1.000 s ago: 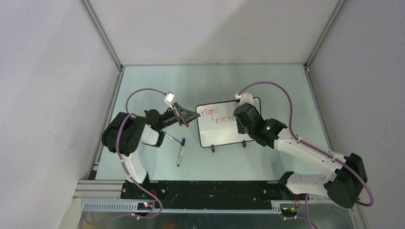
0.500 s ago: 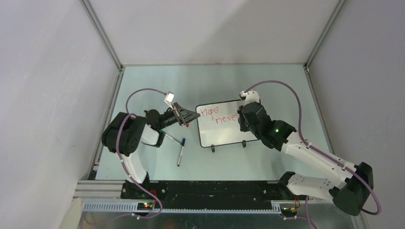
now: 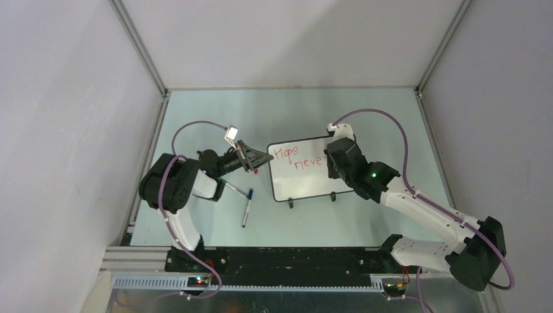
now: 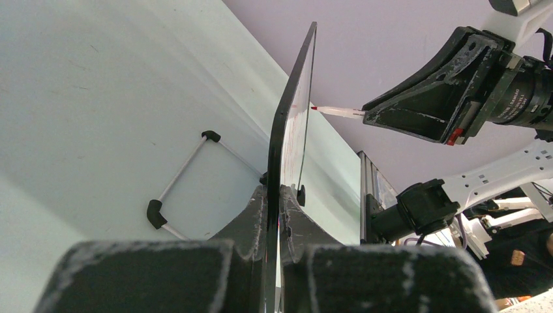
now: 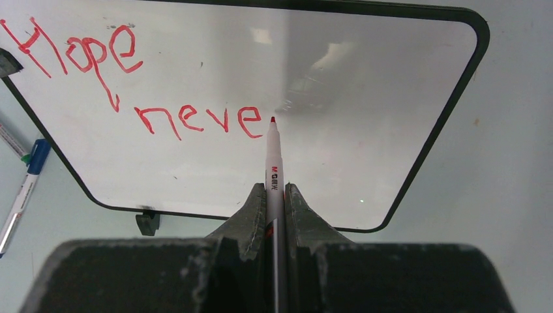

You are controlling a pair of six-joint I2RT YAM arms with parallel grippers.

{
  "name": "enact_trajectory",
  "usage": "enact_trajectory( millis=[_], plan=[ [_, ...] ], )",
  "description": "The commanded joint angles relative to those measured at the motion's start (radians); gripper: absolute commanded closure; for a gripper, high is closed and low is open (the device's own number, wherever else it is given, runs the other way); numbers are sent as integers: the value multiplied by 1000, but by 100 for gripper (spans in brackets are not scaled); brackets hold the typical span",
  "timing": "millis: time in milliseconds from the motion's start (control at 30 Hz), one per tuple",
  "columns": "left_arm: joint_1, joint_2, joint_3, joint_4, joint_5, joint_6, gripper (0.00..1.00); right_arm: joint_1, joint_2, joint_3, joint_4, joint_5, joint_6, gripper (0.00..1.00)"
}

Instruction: Write a sentence on the whiteboard

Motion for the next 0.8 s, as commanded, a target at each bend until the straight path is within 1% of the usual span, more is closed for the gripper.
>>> enact_trajectory(
  millis=[0,500,767],
  plan=[
    [-15,-13,-8,25,23,33,100,-7,11,14,29,23,-8,100],
    [-16,-11,-7,24,23,32,100,-16,35,26,56,17,-16,100],
    [-15,-12,-7,24,24,32,100,-16,52,26,29,22,-2,100]
  ],
)
